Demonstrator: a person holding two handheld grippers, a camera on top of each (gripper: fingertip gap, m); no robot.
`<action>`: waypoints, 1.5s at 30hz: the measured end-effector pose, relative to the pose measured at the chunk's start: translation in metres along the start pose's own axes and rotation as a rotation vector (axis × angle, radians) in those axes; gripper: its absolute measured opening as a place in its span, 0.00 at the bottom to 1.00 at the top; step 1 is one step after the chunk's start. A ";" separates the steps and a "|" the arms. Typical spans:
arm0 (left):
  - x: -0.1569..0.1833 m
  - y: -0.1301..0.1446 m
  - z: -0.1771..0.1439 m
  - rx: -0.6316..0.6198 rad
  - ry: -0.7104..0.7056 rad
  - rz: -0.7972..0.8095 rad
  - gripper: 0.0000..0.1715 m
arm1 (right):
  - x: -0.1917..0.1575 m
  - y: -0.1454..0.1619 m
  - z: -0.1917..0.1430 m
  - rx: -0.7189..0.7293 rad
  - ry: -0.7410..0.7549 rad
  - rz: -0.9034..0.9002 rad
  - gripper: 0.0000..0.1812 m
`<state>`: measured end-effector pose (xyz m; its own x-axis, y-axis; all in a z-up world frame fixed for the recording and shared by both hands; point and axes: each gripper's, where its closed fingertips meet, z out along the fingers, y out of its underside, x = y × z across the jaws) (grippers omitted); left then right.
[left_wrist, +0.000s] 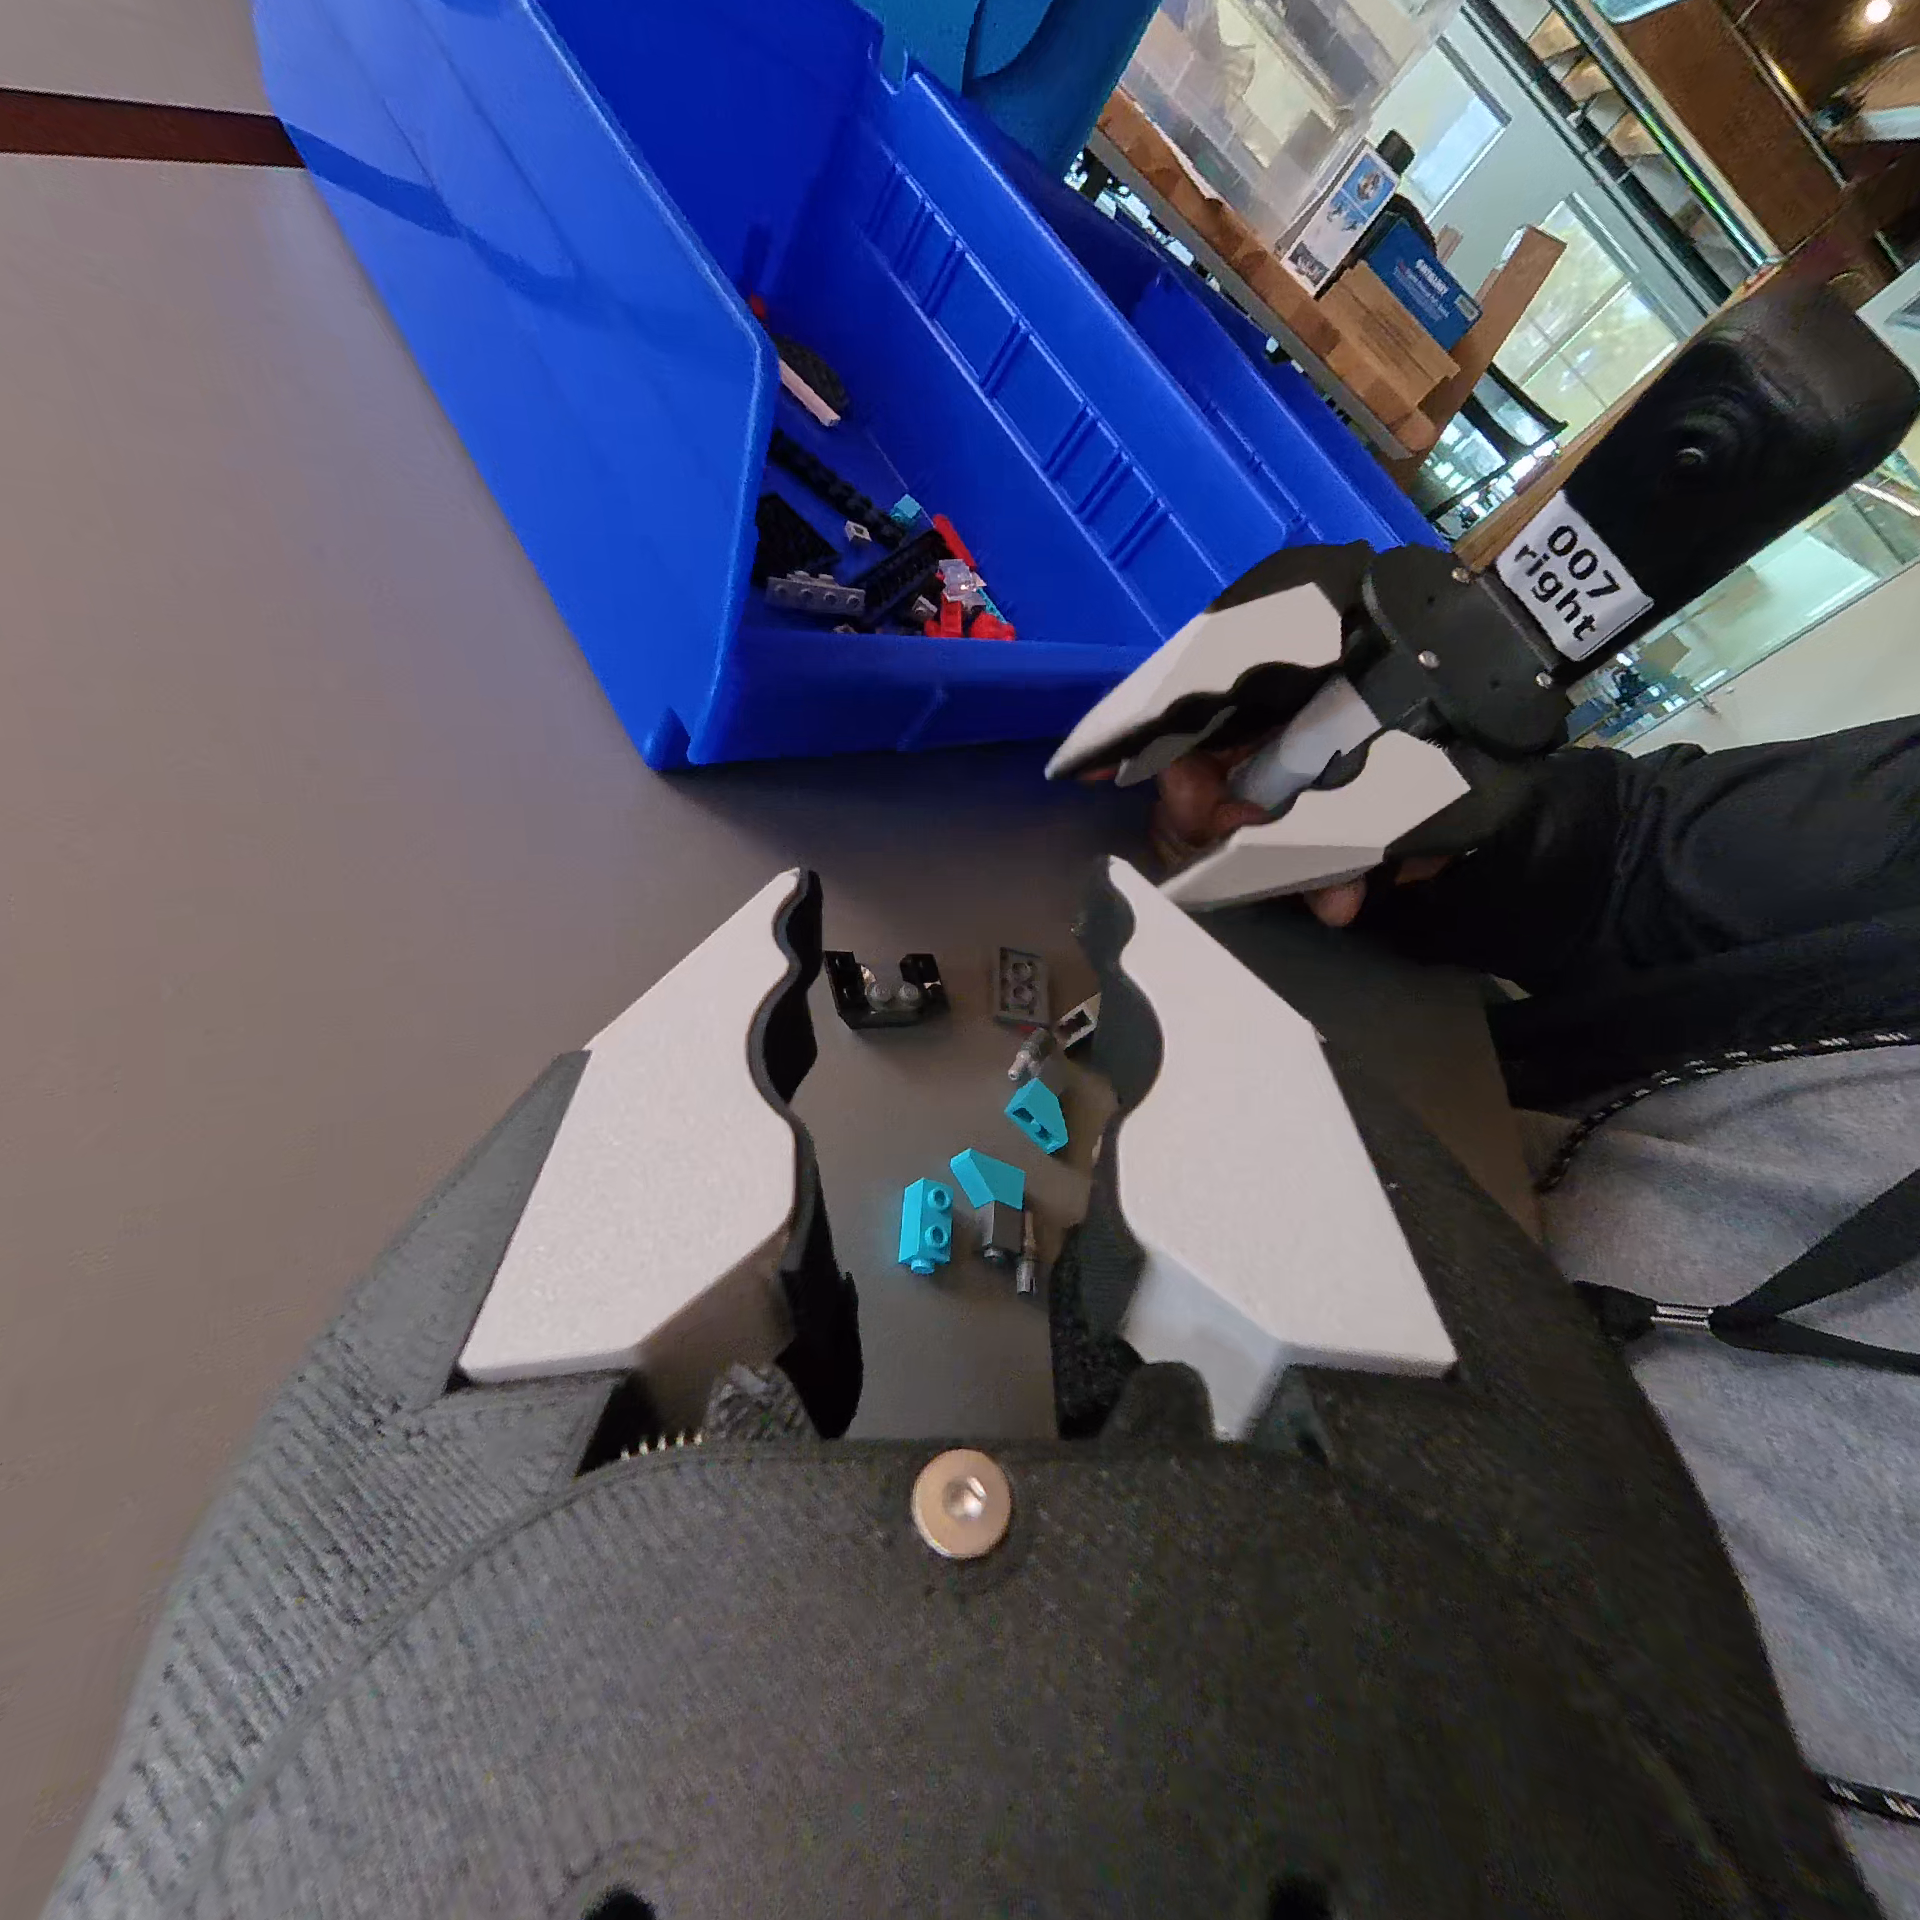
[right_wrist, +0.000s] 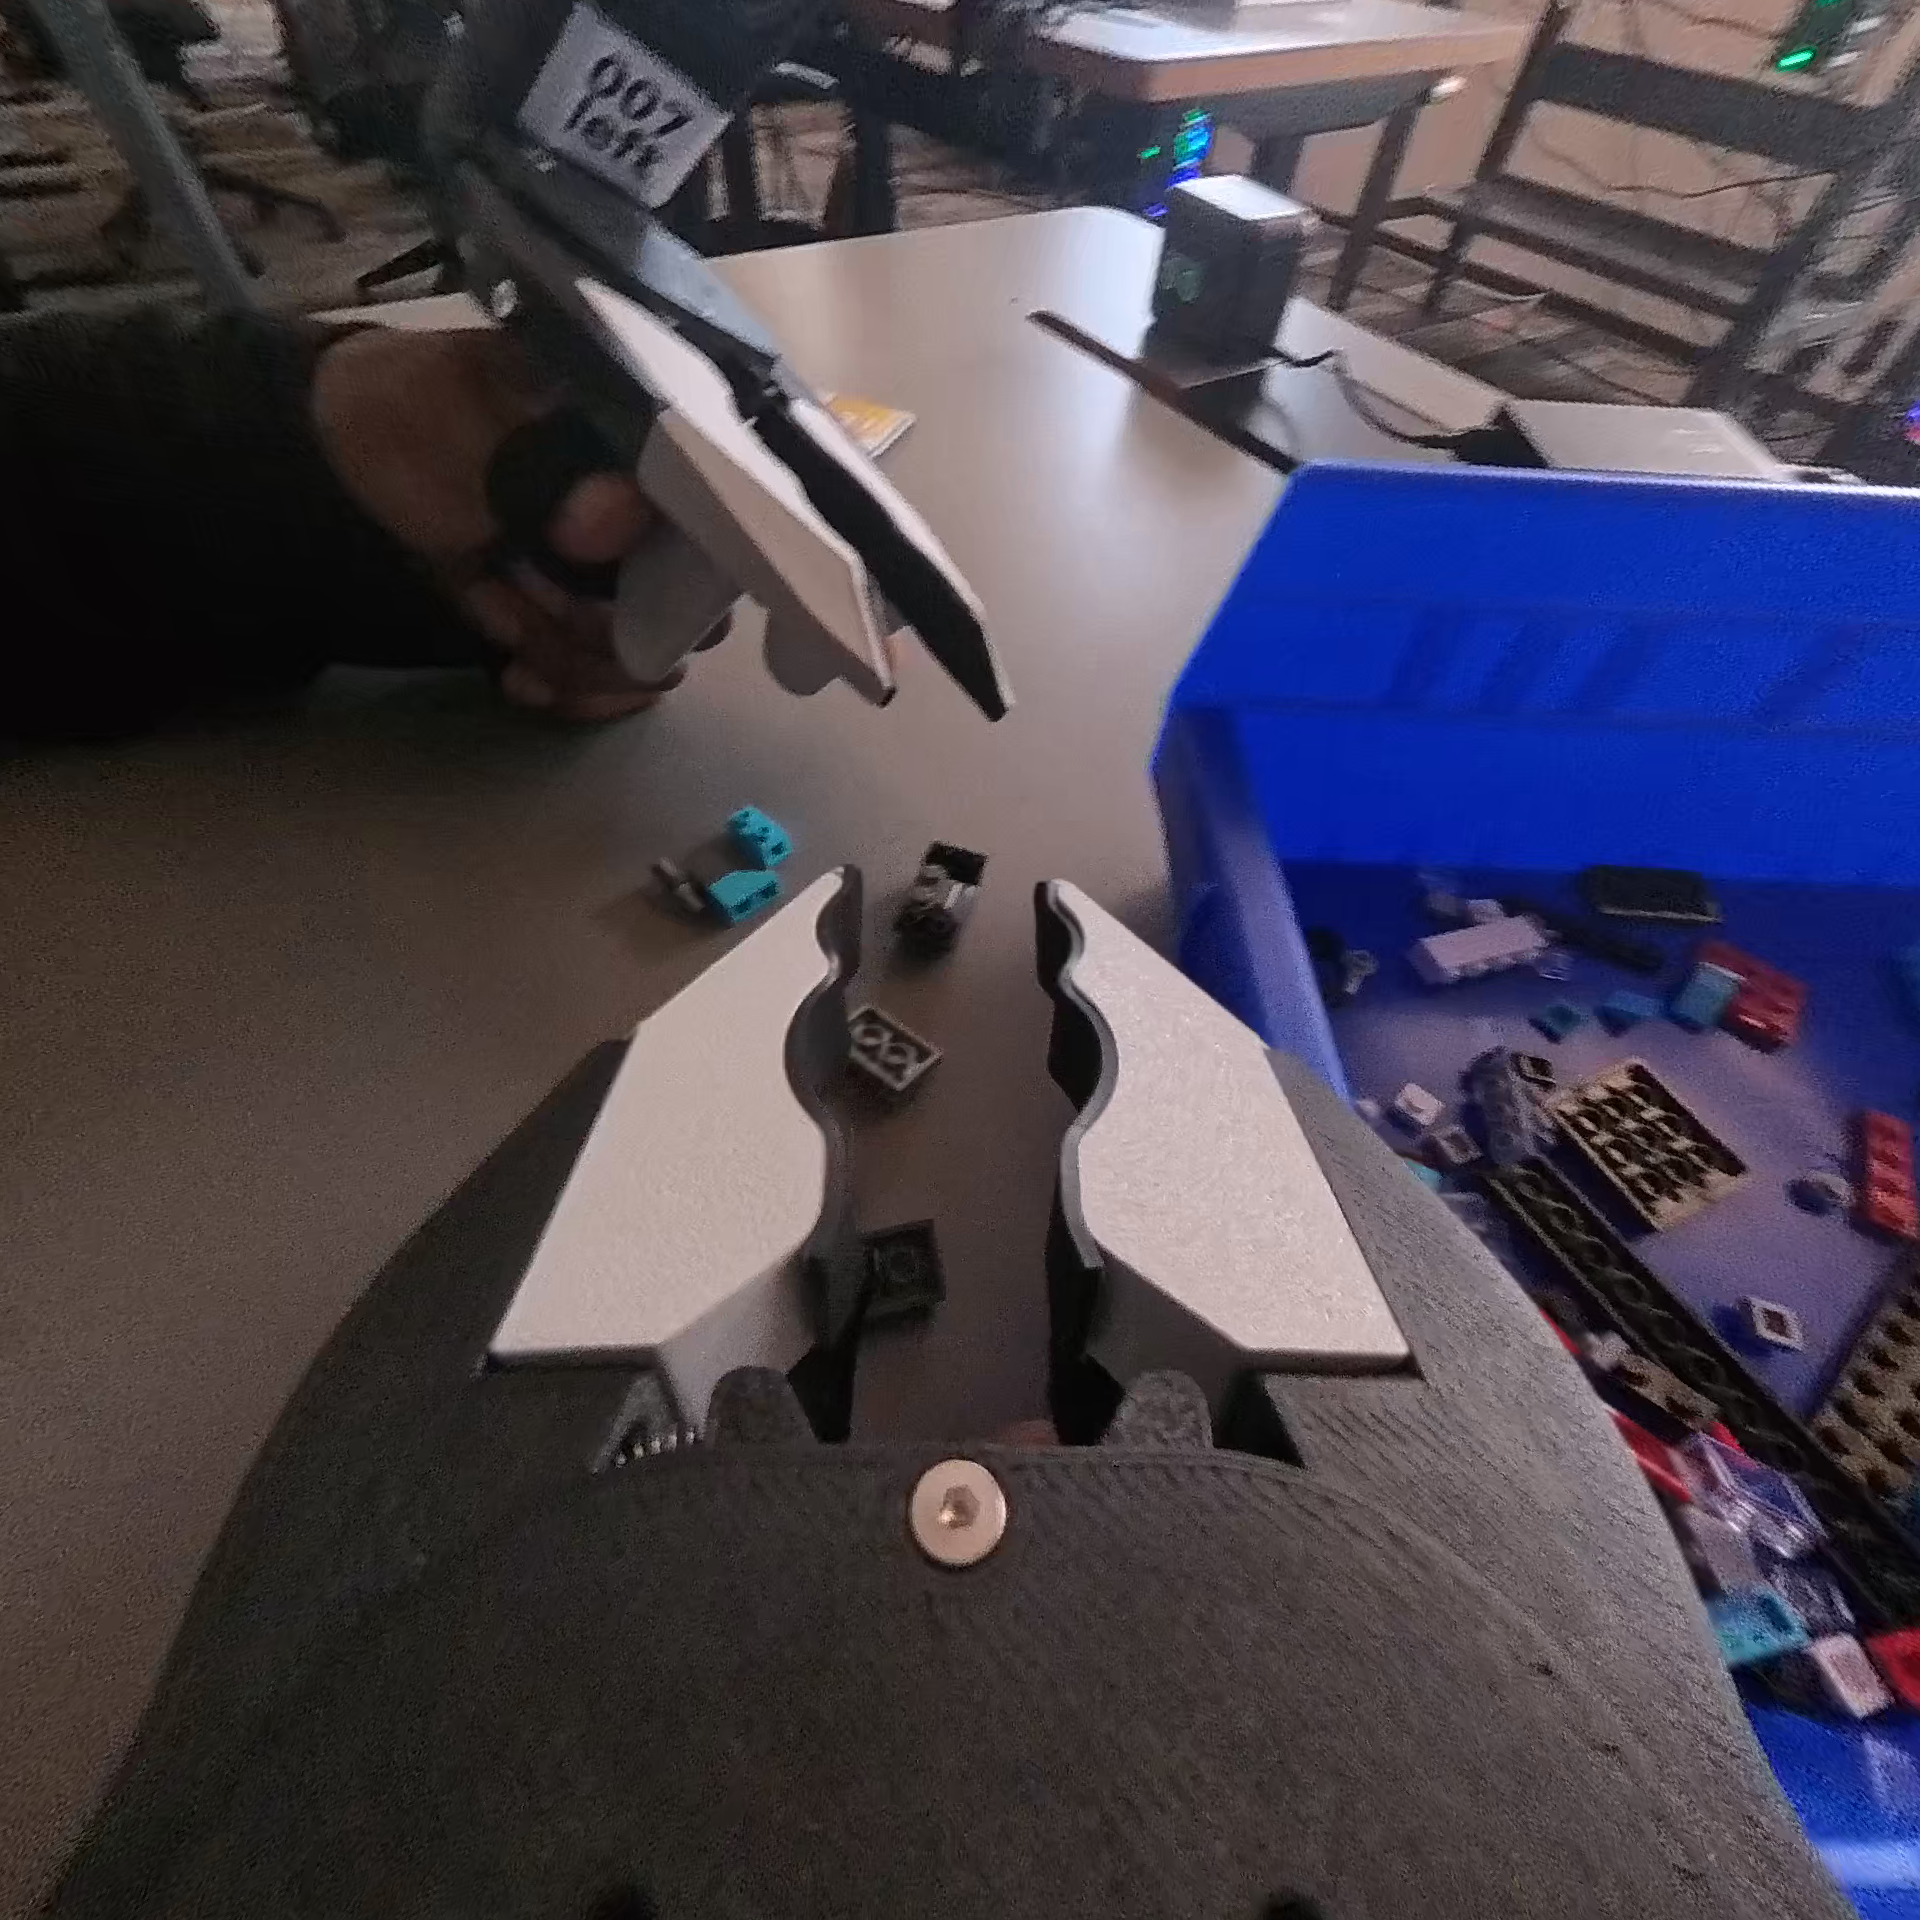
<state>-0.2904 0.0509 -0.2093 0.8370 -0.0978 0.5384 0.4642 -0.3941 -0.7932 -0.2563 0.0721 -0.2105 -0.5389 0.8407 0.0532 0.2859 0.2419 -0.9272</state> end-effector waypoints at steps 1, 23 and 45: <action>0.001 0.001 0.000 -0.002 0.004 0.006 0.31 | -0.005 0.003 0.000 -0.019 -0.032 -0.010 0.18; 0.022 0.051 0.010 -0.312 -0.002 0.430 0.17 | -0.027 0.037 -0.016 -0.189 -0.189 -0.073 0.12; 0.023 0.073 0.017 -0.438 -0.041 0.576 0.10 | -0.027 0.036 -0.015 -0.181 -0.197 -0.057 0.12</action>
<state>-0.2327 0.0356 -0.2596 0.9278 -0.3695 0.0511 -0.2057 -0.6210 -0.7563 -0.2196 0.0656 -0.2395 -0.6969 0.7170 0.0139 0.3782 0.3840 -0.8423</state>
